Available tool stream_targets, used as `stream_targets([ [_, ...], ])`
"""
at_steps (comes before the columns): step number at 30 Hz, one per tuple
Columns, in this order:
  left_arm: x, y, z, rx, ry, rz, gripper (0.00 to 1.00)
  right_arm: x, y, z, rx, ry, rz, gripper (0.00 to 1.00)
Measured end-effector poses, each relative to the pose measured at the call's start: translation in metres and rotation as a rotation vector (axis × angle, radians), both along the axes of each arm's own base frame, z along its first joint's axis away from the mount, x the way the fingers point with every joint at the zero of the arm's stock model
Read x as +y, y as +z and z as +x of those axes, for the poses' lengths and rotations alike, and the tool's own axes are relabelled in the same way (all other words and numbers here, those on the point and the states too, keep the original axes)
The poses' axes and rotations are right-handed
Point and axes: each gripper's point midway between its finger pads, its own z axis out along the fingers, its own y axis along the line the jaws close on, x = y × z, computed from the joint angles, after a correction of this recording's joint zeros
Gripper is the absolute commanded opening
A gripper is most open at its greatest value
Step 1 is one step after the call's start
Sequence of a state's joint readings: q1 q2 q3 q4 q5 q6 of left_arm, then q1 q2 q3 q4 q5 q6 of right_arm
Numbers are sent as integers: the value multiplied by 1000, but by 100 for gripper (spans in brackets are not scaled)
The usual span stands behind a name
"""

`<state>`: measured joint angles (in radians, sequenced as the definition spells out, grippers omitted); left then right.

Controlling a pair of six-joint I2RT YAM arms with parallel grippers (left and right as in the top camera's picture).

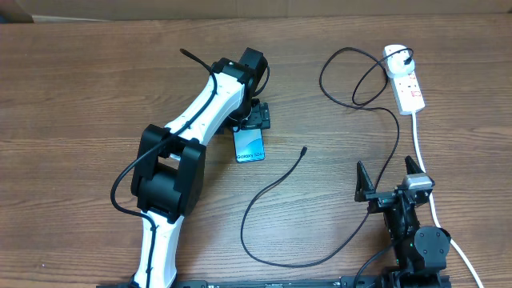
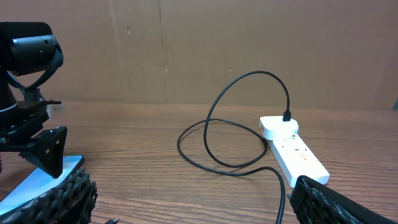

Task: Plug charger to phone and switch on socket
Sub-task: 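Lower the left gripper onto the phone's bottom edge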

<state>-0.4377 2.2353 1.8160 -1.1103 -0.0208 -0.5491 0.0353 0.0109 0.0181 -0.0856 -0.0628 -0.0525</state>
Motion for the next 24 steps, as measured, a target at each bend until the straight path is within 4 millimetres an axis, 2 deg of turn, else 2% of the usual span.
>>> stream_targets([
  [13, -2, -1, 10, -42, 26, -6, 100, 0, 0, 0, 0, 0, 0, 100],
  [24, -3, -20, 12, -25, 48, 1, 100, 0, 0, 0, 0, 0, 0, 100],
])
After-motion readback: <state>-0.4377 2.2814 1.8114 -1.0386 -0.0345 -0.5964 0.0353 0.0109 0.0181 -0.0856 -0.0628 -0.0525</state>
